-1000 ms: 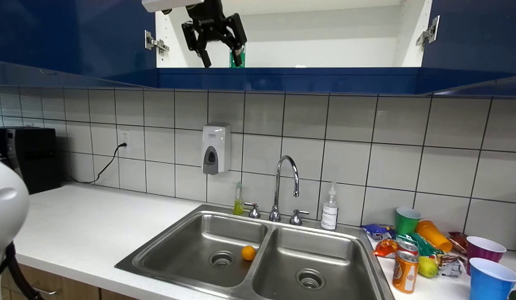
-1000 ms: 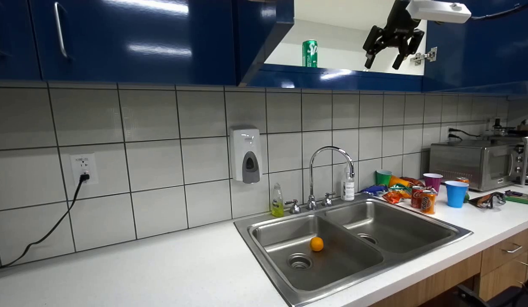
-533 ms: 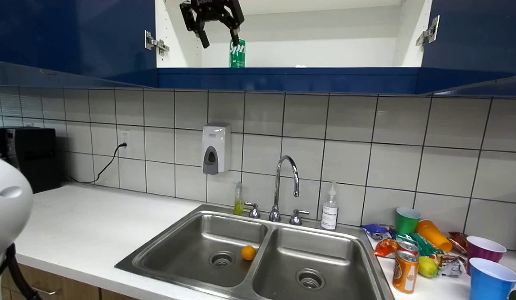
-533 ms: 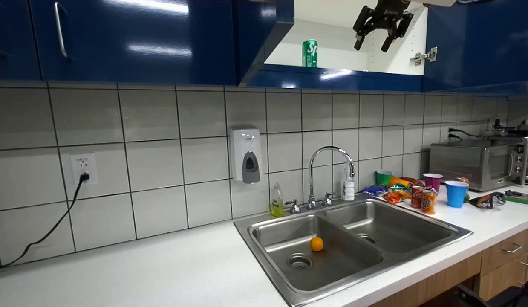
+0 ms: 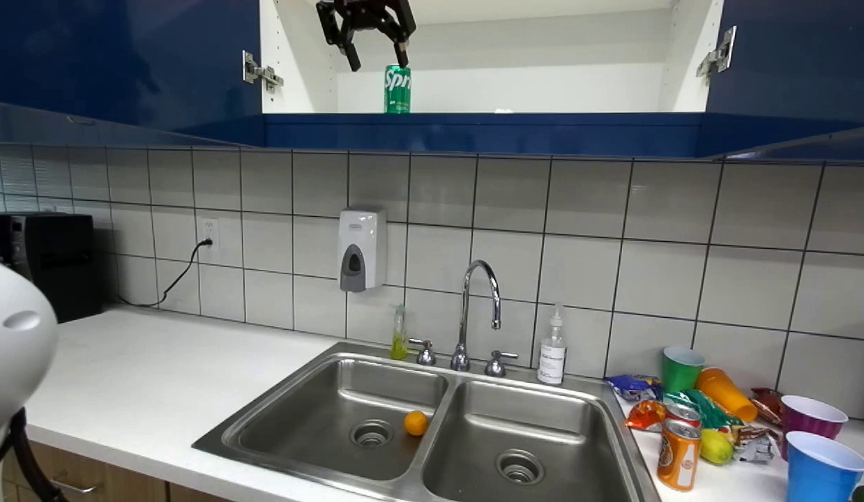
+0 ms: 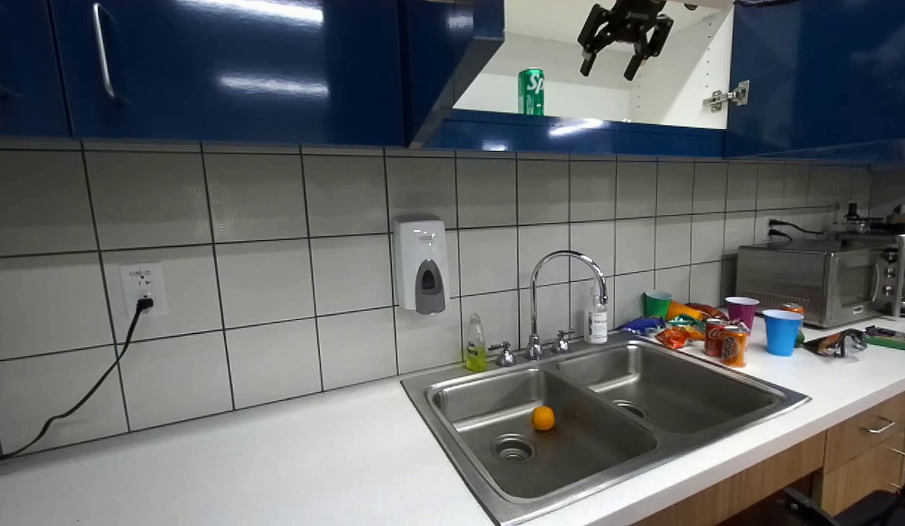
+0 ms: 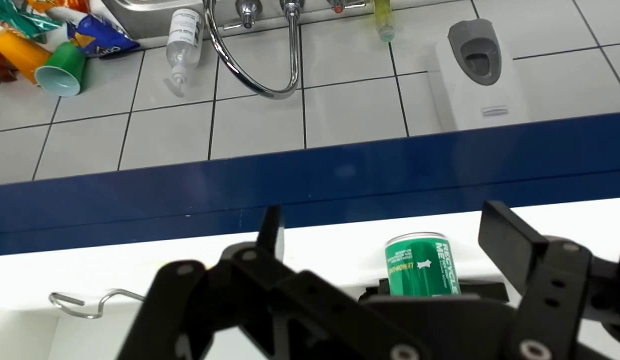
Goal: Move the can of sprite from the bottom shelf to the left sink
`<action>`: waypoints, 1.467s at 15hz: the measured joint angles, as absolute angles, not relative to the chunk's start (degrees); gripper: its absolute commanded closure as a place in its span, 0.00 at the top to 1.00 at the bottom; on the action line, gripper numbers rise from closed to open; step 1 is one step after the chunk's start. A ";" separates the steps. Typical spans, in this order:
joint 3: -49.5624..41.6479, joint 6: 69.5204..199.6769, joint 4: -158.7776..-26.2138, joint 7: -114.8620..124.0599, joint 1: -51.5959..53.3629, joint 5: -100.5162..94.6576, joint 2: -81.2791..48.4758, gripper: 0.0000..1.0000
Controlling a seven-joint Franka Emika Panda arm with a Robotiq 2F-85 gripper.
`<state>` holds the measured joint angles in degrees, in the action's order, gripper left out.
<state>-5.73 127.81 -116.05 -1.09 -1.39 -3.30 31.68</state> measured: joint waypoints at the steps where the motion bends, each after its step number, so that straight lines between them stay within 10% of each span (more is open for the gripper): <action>1: -5.57 128.14 -114.86 -1.06 -1.39 -3.30 30.32 1.00; 22: -3.51 129.22 -95.17 -0.82 -1.36 -2.19 9.76 1.00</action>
<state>-3.51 129.22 -95.17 -0.82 -1.36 -2.19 9.76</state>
